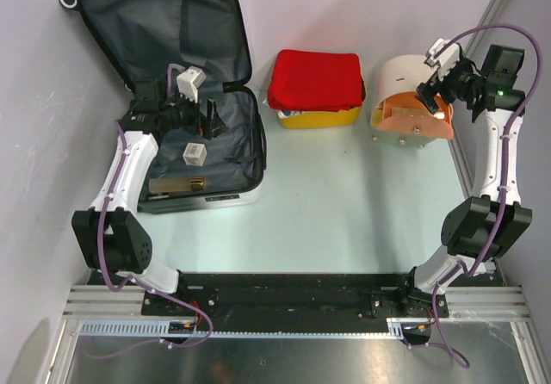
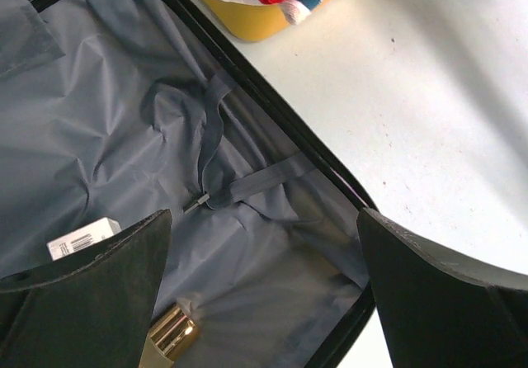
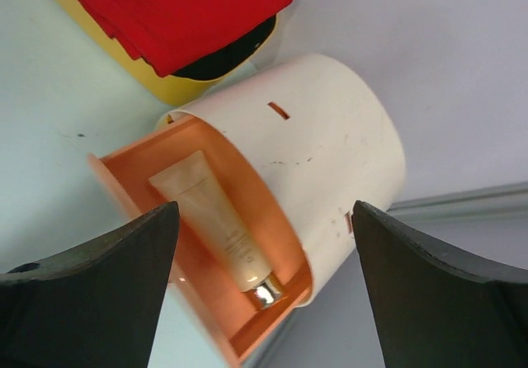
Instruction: Open, take out, and arrange the luggage
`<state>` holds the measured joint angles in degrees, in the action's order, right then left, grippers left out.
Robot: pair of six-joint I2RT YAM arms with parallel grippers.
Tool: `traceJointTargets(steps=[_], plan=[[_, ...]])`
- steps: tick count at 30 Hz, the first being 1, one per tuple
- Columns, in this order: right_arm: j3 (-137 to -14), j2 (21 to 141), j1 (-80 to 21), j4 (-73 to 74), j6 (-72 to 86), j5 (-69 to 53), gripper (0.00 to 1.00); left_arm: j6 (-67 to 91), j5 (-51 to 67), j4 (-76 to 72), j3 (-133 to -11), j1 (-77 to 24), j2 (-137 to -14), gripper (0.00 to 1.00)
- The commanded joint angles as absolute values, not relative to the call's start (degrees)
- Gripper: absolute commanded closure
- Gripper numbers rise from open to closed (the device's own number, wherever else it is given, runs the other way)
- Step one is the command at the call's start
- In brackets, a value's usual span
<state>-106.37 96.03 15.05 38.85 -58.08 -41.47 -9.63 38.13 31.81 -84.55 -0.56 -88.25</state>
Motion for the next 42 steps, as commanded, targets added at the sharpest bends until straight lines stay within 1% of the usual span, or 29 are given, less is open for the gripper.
traceJointTargets(steps=[1, 2, 3, 5, 9, 12, 17, 23, 27, 31, 37, 42], plan=[[-107.23, 92.72, 14.94, 40.35, -44.06, -40.17, 0.11, -4.84, 30.52, 31.02, -86.05, -0.18, -90.08, 0.01], [-107.49, 92.72, 14.85, 40.08, -41.16, -39.56, 0.11, -3.7, 26.23, 30.94, -85.87, -0.18, -90.96, 0.01], [-107.93, 92.81, 14.85, 40.34, -36.17, -39.2, 0.12, -2.47, 24.36, 31.2, -85.87, -0.18, -92.36, 0.01], [-107.58, 92.46, 14.15, 41.22, -34.28, -38.24, 0.12, -2.37, 23.12, 31.46, -85.17, 1.83, -93.51, 0.01], [-104.42, 90.79, 11.87, 45.69, -38.66, -33.76, 0.13, -1.32, 18.57, 31.46, -84.46, 3.25, -96.41, 0.0], [-103.01, 90.09, 11.78, 48.69, -42.62, -33.4, 0.12, -1.49, 14.69, 31.47, -84.55, 4.04, -98.69, 0.0], [-102.22, 88.6, 11.16, 50.71, -45.35, -35.68, 0.11, -1.67, 12.83, 31.73, -84.64, 5.36, -103.52, 0.0], [-99.84, 88.15, 8.7, 52.29, -50.35, -32.88, 0.1, -3.25, 12.31, 31.64, -84.82, 5.36, -107.57, 0.0], [-102.74, 91.04, 8.88, 53.52, -53.07, -30.41, 0.09, -4.39, 12.57, 31.64, -84.9, 5.27, -109.33, 0.0], [-109.14, 95.7, 8.96, 57.47, -57.38, -30.41, 0.09, -4.31, 13.88, 31.73, -85.34, 5.27, -110.91, 0.0], [-118.46, 104.04, 10.02, 70.72, -64.75, -31.29, 0.12, -3.08, 15.99, 31.73, -85.43, 5.27, -112.15, 0.07], [-126.73, 109.15, 11.25, 79.09, -69.95, -32.17, 0.14, -2.72, 17.49, 31.64, -85.08, 5.19, -112.32, 0.09]])
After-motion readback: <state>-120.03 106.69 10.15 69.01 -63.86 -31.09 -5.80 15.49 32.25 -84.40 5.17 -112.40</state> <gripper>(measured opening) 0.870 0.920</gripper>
